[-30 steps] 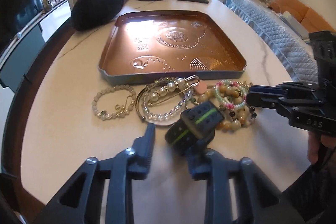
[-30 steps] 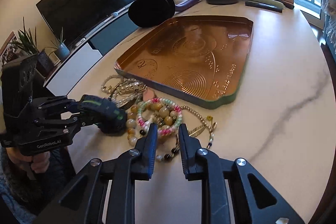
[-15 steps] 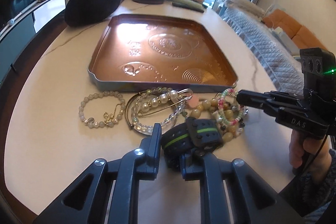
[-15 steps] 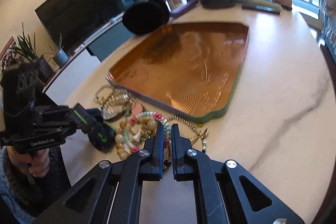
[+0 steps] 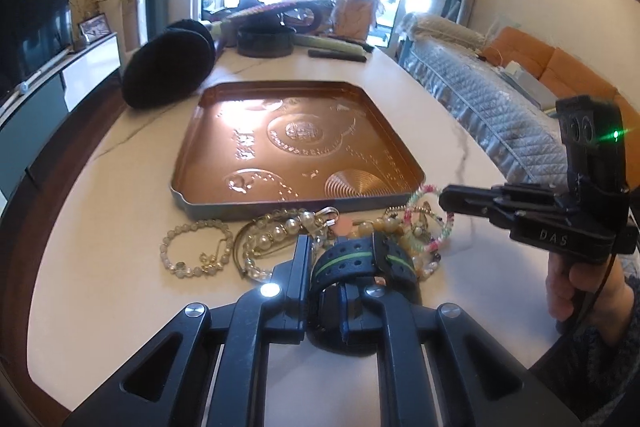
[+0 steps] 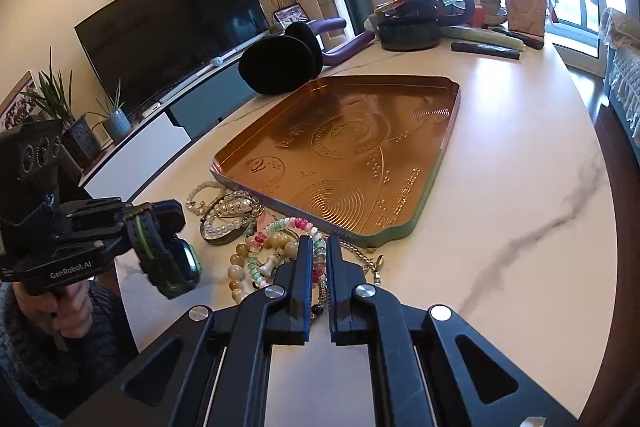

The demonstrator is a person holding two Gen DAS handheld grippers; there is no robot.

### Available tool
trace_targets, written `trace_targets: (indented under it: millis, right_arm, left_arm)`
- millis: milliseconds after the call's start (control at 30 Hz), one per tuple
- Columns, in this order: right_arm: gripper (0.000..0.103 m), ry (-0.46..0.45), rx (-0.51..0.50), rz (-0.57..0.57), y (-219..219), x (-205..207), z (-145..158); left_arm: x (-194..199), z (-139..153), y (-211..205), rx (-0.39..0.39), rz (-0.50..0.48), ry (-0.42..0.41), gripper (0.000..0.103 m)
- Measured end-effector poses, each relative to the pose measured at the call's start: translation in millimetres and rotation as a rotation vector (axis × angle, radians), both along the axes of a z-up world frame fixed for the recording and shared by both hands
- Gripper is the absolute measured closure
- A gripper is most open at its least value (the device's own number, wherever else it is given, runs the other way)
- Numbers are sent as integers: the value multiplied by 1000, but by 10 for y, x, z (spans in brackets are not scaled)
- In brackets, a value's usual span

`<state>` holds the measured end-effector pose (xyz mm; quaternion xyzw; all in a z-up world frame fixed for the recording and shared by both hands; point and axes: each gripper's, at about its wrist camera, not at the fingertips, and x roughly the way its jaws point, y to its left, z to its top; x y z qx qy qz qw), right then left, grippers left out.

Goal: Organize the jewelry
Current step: 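Carry the watch and bead bracelet onto the copper tray and open both grippers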

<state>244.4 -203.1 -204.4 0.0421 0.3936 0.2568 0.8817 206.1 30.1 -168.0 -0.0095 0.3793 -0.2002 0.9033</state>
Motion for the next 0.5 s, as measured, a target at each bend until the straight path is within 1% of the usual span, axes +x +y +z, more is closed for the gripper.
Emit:
trace_targets:
  millis: [167, 267, 333, 433, 500]
  right_arm:
    - [97, -34, -5, -13, 24, -112, 94]
    - [97, -65, -35, -18, 67, -181, 143]
    - [97, -84, -52, -28, 88, -224, 170]
    - [97, -93, -54, -51, 91, -280, 241]
    - [97, -96, -33, -65, 101, -321, 356]
  left_arm:
    - [-28, 64, 80, -23, 30, -15, 92]
    - [-88, 133, 157, -62, 49, -30, 92]
    - [-118, 167, 201, -70, 67, -38, 92]
    - [-167, 196, 268, -80, 91, -38, 92]
    - [-227, 282, 306, -78, 116, -56, 92]
